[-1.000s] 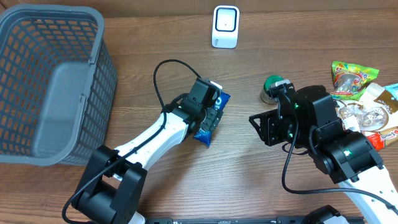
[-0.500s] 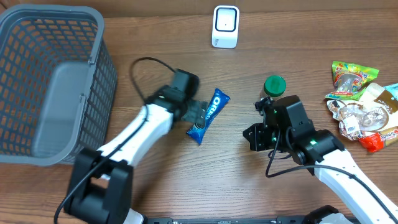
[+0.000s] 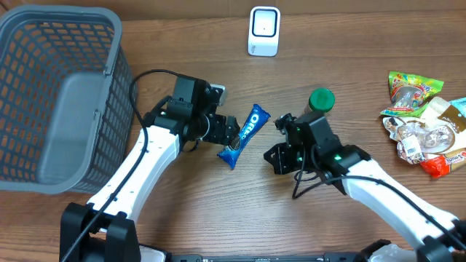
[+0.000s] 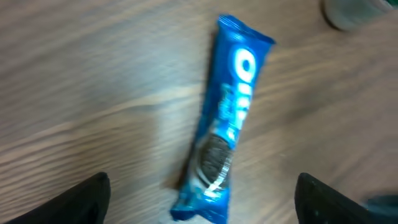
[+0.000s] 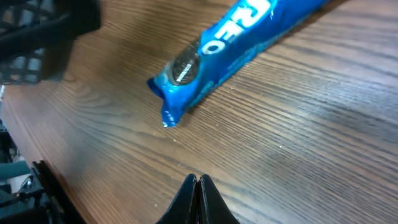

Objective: Scan the item barcode
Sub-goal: 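Move both grippers in toward the Oreo pack from either side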

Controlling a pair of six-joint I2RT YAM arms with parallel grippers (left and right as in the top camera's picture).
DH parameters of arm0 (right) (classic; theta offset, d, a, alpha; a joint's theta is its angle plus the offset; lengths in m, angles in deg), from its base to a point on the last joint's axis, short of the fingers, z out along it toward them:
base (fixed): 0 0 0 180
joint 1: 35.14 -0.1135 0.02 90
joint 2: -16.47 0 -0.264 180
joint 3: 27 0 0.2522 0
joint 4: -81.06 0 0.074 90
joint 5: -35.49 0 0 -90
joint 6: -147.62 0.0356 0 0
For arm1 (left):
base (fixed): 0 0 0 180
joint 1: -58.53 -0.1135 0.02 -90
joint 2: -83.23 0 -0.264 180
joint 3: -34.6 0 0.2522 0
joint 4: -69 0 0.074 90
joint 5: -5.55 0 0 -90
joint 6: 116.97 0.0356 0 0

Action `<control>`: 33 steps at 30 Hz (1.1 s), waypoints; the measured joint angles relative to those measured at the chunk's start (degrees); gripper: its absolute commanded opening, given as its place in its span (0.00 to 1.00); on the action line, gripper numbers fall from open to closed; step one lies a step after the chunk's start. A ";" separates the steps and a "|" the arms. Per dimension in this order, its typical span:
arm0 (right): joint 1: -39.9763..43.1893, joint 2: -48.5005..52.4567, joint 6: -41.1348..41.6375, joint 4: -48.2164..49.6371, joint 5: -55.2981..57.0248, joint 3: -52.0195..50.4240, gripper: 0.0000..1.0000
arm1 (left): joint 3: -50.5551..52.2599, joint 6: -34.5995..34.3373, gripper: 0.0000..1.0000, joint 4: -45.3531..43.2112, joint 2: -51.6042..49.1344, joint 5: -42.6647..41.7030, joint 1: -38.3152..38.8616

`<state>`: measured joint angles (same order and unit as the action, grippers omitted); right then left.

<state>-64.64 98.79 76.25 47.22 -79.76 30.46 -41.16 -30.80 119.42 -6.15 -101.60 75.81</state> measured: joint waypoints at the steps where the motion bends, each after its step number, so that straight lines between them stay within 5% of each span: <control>1: 0.00 0.59 0.28 0.35 -0.02 0.00 0.04 | 0.87 0.90 0.85 0.28 -0.04 -1.62 0.00; 6: 0.00 0.66 0.83 3.02 -0.04 0.00 0.04 | 4.09 4.63 0.81 0.63 -1.92 -8.37 -0.02; 10: -0.02 0.66 0.85 6.88 -0.02 0.00 0.04 | 5.75 6.05 0.67 -0.35 -4.72 -10.82 -0.39; 25: -0.02 3.67 1.07 14.56 4.37 0.00 0.04 | 6.84 6.03 0.72 -5.42 -8.41 -7.87 -2.05; 33: -0.02 3.67 1.07 14.91 4.55 0.00 0.04 | 6.88 8.63 0.57 -5.44 -10.40 -7.56 -1.49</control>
<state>-64.66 102.46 77.33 62.13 -75.22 30.46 -34.27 -22.17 113.98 -16.56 -109.16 74.33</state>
